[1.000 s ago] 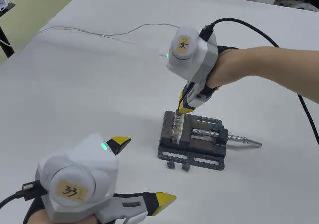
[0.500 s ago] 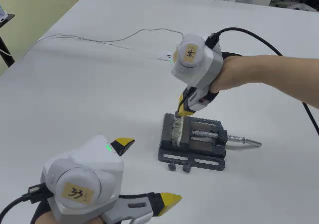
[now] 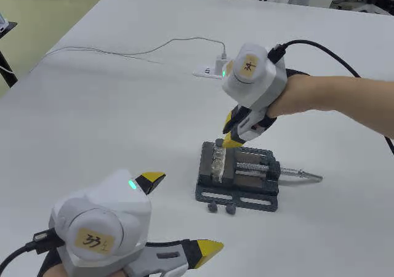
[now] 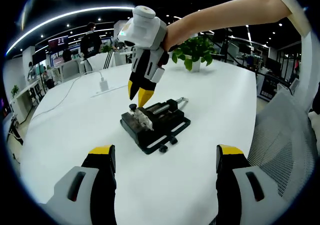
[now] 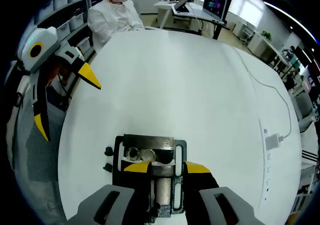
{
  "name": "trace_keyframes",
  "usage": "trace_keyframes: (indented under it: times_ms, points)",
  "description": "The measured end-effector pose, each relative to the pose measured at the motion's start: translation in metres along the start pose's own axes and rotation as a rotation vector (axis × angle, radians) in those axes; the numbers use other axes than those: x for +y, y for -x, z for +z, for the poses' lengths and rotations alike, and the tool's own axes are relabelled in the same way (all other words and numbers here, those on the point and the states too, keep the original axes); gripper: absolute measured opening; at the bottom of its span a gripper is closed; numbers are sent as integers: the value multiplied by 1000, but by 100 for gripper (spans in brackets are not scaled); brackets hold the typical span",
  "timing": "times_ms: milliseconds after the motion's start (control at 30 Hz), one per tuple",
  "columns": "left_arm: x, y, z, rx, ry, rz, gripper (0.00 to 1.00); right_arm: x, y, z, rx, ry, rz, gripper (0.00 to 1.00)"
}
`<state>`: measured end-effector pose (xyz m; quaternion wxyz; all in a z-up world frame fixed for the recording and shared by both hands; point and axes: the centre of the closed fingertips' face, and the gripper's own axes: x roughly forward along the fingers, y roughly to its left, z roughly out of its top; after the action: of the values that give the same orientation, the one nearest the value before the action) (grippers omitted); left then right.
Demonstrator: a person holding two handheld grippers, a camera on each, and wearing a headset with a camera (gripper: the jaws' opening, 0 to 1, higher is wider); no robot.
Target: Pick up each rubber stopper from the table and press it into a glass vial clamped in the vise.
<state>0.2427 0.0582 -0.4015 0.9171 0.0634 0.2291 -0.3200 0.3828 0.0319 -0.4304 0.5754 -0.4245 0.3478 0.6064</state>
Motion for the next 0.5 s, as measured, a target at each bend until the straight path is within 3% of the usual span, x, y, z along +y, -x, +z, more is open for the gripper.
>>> trace_keyframes:
  times_ms: [233,500]
  points:
    - [1,0,-1,4,-1,-1,81,13,3,-6,-54,-31,-3,37]
    - [3,2,-2,8,-8,0,81,27,6,-7,-142,-80,-26,38]
